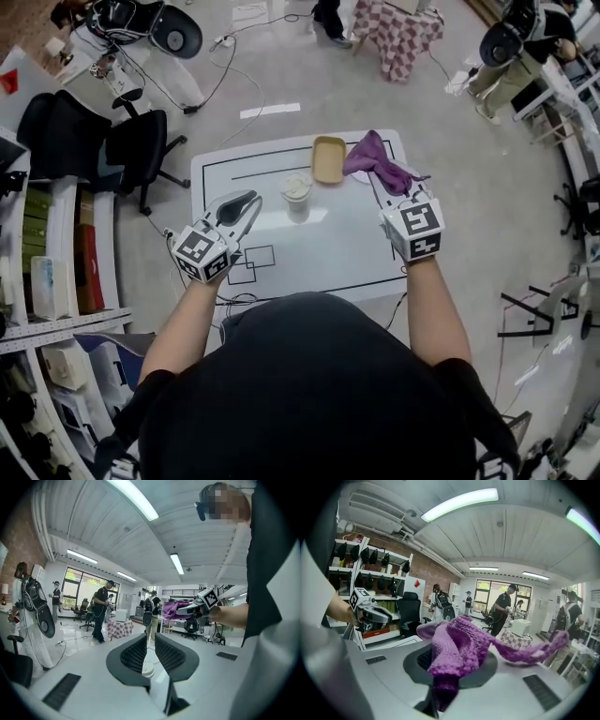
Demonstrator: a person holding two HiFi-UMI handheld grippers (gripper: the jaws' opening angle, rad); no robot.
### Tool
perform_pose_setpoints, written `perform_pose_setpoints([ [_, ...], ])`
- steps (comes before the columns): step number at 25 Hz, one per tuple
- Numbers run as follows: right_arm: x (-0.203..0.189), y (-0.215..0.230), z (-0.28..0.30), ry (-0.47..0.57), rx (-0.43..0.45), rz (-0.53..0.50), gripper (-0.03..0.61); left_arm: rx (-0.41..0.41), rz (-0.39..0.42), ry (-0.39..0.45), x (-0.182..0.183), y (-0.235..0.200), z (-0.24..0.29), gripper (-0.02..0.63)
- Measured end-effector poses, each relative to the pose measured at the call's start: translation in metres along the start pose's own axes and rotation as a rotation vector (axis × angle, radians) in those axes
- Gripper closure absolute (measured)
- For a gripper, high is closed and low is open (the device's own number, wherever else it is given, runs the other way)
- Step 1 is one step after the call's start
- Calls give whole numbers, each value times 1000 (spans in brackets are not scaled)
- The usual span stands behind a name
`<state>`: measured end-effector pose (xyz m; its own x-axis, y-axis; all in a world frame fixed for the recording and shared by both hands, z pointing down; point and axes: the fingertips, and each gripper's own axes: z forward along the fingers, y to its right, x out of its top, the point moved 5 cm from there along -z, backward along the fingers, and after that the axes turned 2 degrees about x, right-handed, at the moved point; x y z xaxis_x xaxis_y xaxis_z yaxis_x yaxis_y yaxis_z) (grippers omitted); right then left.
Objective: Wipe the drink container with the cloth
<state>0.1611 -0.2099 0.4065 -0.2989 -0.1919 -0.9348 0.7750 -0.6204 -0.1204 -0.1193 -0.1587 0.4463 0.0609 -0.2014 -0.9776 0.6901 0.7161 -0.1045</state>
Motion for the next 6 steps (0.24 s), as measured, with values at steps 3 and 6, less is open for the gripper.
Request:
perform_pose_setpoints([
  [3,-1,1,0,14,-12,27,502,14,-5,12,1,-7,2,545],
  [6,-4,3,4,14,-6,59,503,34,-22,17,5,-13,5,548],
])
